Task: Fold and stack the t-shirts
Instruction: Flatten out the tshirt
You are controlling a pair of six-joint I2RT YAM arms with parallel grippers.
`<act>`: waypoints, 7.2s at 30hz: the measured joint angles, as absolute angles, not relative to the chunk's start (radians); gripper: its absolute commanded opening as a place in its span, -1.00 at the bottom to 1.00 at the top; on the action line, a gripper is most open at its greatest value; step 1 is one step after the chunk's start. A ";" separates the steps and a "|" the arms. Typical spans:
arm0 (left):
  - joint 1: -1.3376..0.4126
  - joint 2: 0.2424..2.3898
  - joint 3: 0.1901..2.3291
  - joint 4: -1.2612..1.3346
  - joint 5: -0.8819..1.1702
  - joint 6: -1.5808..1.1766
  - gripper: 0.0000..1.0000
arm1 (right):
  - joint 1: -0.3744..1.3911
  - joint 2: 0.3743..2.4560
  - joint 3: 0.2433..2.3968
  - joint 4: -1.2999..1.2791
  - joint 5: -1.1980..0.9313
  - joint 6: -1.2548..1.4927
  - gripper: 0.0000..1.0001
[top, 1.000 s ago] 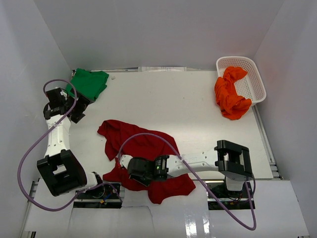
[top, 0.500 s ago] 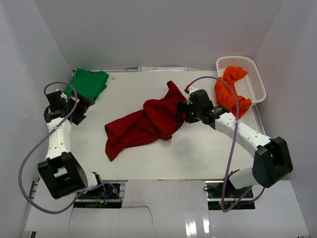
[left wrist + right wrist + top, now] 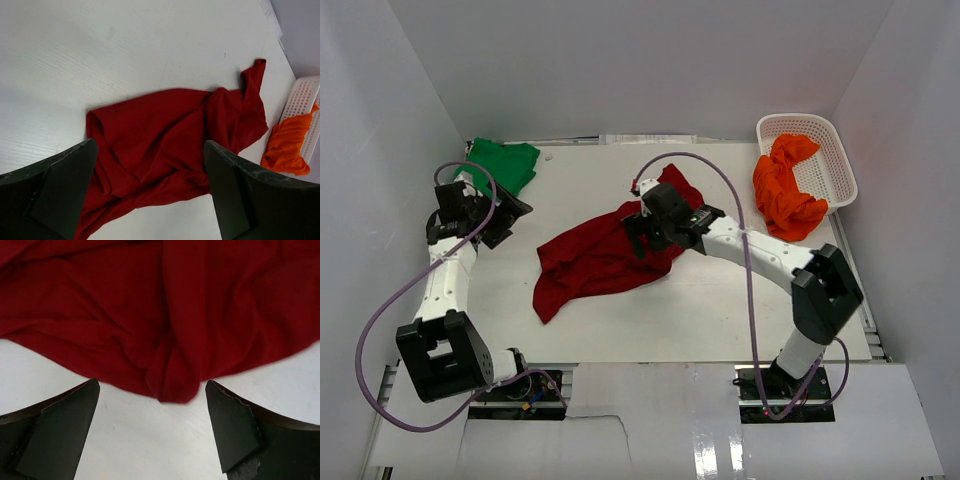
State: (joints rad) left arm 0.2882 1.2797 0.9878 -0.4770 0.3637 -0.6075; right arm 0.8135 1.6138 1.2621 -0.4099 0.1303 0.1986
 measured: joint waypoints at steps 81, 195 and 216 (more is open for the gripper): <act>0.115 1.388 0.955 -0.437 0.349 -0.548 0.96 | 0.595 2.442 2.176 -0.504 0.281 -0.264 0.63; 0.173 1.523 1.477 -0.556 0.346 -0.370 -1.00 | 0.332 1.641 1.908 -0.650 -0.198 0.066 -0.84; 0.105 0.589 1.189 -0.495 0.061 -0.532 -1.00 | 0.487 0.657 1.459 -0.467 -0.130 0.249 -0.85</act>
State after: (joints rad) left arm 0.1047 0.5888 1.1893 -0.4950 0.0608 -0.5316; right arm 0.4866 0.6575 1.4590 -0.4671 -0.1303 0.2489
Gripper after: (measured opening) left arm 0.035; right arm 0.085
